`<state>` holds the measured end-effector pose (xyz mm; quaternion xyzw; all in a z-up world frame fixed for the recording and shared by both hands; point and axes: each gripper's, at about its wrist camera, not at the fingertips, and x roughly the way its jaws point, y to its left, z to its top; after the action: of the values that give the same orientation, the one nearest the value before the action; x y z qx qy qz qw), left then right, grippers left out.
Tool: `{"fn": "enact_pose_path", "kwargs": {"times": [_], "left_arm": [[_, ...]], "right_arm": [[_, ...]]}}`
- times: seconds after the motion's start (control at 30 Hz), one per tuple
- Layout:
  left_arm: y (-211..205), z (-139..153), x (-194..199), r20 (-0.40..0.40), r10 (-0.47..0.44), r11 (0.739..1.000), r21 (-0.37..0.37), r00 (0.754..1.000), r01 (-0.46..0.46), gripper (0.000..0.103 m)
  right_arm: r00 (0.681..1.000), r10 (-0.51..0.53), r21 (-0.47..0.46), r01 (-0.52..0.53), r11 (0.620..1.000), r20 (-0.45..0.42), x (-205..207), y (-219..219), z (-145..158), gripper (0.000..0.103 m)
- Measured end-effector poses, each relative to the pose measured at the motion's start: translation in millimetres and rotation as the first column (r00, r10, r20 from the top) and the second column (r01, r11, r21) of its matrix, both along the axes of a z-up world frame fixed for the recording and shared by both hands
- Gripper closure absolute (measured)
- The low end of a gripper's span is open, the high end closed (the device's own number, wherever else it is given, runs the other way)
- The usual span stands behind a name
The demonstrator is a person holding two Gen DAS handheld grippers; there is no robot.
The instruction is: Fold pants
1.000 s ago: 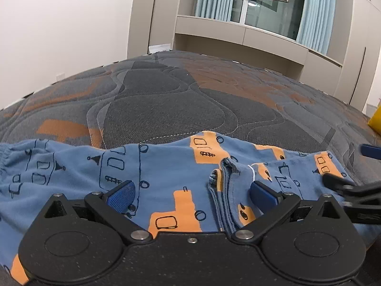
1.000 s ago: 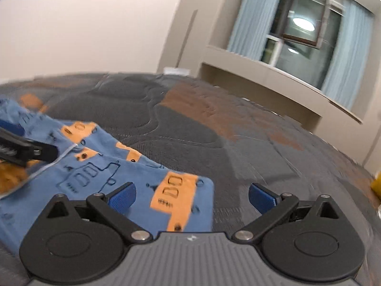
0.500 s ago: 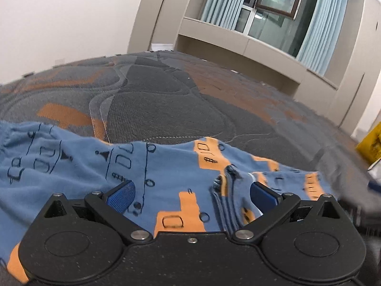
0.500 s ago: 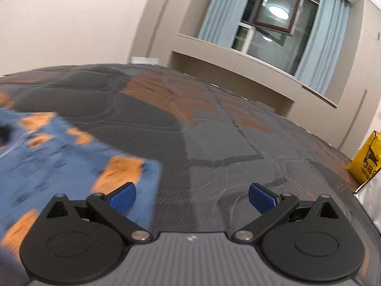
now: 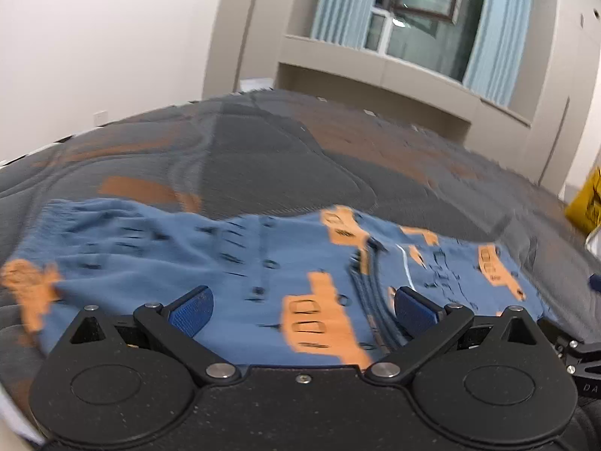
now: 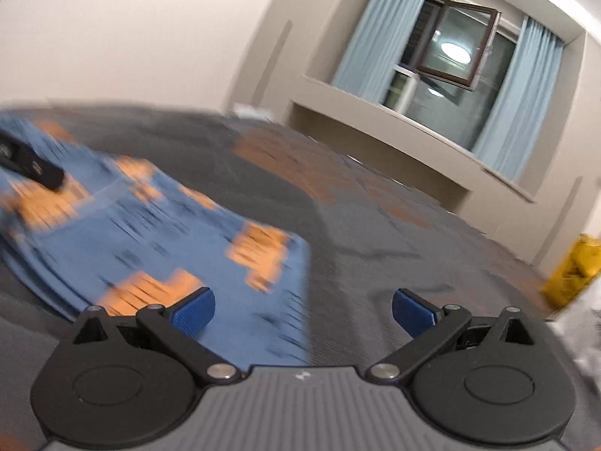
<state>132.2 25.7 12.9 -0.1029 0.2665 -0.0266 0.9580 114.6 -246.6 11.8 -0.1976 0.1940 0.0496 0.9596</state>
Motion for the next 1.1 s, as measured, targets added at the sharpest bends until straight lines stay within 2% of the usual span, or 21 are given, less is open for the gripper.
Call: {"fn": "enact_pose_path", "kwargs": {"times": [0.1,0.17,0.27,0.3,0.37,0.5,0.57,0.73,0.77,0.83,0.9,0.93,1.03,1.07,1.1], "left_arm": [[22,8,-17,0.029,0.051,0.999,-0.015,0.998,-0.051,0.001],[37,12,-30,0.056,0.089,0.996,-0.028,0.994,-0.087,0.001],[61,14,-51,0.091,0.136,0.99,-0.058,0.987,-0.131,0.001],[69,14,-57,0.094,0.153,0.987,-0.065,0.984,-0.147,0.001],[87,11,-68,0.097,0.197,0.979,-0.081,0.976,-0.189,0.001],[119,3,-80,0.085,0.255,0.963,-0.115,0.963,-0.245,0.001],[131,0,-83,0.081,0.265,0.959,-0.129,0.961,-0.254,0.001],[153,-4,-90,0.106,0.229,0.964,-0.163,0.968,-0.21,0.001],[158,-5,-91,0.108,0.22,0.965,-0.173,0.969,-0.2,0.001],[164,-5,-90,0.112,0.213,0.963,-0.191,0.971,-0.19,0.001],[170,-6,-89,0.111,0.207,0.961,-0.208,0.972,-0.181,0.001],[172,-7,-89,0.11,0.203,0.961,-0.214,0.973,-0.176,0.001],[175,-8,-89,0.106,0.178,0.962,-0.226,0.978,-0.151,0.001],[176,-9,-87,0.105,0.169,0.963,-0.231,0.98,-0.141,0.001],[178,-10,-86,0.105,0.16,0.962,-0.238,0.981,-0.131,0.001]], "right_arm": [[0.997,0.079,0.08,-0.078,0.994,-0.01,-2,20,7,0.0],[0.992,0.127,0.075,-0.125,0.989,-0.012,0,41,5,0.0],[0.984,0.172,-0.003,-0.172,0.985,-0.053,7,76,-4,0.0],[0.982,0.175,-0.06,-0.179,0.982,-0.069,10,88,-9,0.0],[0.984,0.171,-0.107,-0.175,0.979,-0.038,10,98,-9,0.0],[0.977,0.208,-0.05,-0.21,0.976,-0.038,18,109,8,0.0],[0.956,0.288,-0.007,-0.289,0.957,-0.064,27,122,20,0.0],[0.852,0.498,-0.016,-0.506,0.862,-0.161,76,179,36,0.0],[0.834,0.52,-0.003,-0.529,0.848,-0.184,88,188,36,0.001],[0.765,0.59,0.085,-0.59,0.803,-0.258,121,207,34,0.009],[0.707,0.633,0.19,-0.607,0.772,-0.316,145,222,30,0.022],[0.673,0.655,0.243,-0.611,0.754,-0.342,156,231,27,0.024],[0.592,0.72,0.306,-0.654,0.692,-0.363,170,254,20,0.038],[0.566,0.736,0.321,-0.666,0.674,-0.371,174,261,17,0.048],[0.544,0.748,0.335,-0.673,0.66,-0.38,176,267,16,0.064]]}}
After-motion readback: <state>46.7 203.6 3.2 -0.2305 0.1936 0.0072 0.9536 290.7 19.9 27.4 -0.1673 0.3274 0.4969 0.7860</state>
